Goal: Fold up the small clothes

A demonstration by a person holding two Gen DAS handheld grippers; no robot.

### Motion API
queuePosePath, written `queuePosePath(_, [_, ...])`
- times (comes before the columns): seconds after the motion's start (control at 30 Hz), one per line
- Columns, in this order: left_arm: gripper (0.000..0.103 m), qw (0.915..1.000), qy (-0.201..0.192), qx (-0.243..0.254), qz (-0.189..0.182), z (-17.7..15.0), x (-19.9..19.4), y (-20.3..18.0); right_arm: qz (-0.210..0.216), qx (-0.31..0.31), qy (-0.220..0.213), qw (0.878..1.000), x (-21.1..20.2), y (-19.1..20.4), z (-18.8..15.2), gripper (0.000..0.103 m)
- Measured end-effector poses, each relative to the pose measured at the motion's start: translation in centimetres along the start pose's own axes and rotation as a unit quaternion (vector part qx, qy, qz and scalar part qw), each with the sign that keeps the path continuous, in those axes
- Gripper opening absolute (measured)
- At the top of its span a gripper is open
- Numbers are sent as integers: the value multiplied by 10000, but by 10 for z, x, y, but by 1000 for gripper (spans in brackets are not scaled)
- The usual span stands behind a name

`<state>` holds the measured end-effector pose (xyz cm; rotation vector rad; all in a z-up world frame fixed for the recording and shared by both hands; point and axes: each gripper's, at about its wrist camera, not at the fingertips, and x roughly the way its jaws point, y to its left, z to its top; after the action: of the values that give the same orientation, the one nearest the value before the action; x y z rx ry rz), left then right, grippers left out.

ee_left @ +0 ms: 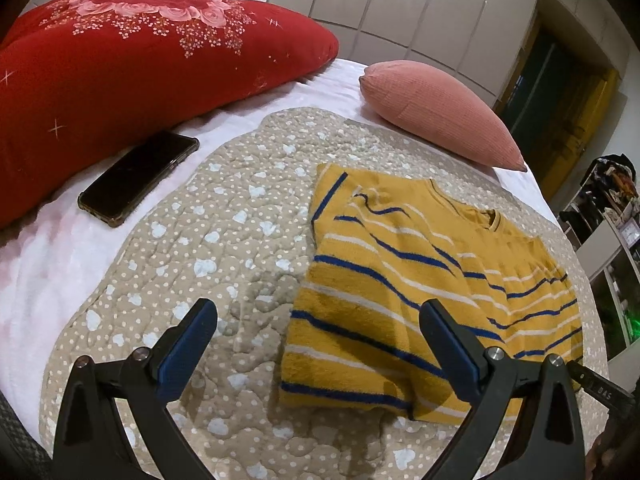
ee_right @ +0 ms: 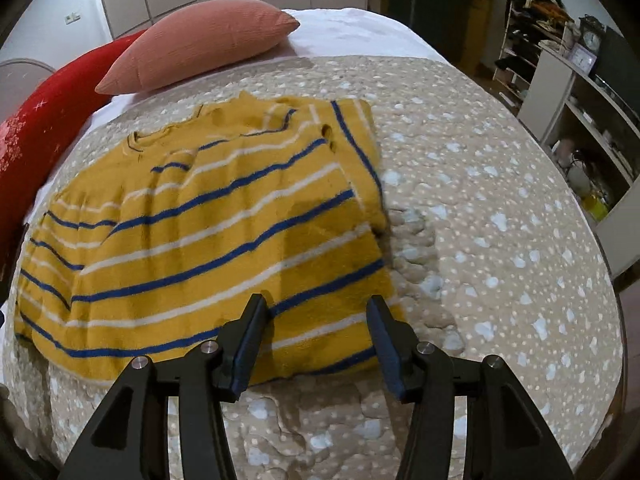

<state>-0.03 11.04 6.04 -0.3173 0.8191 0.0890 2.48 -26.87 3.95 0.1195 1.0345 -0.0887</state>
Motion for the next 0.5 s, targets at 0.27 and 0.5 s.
queuePosePath(0.27, [101, 10000, 49, -17, -42, 0, 3, -4, -23, -54, -87, 9999, -6, 5, 1, 58])
queuePosePath(0.5, [101, 9999, 69, -16, -147, 1, 4, -7, -153, 21, 33, 9999, 6, -3, -1, 63])
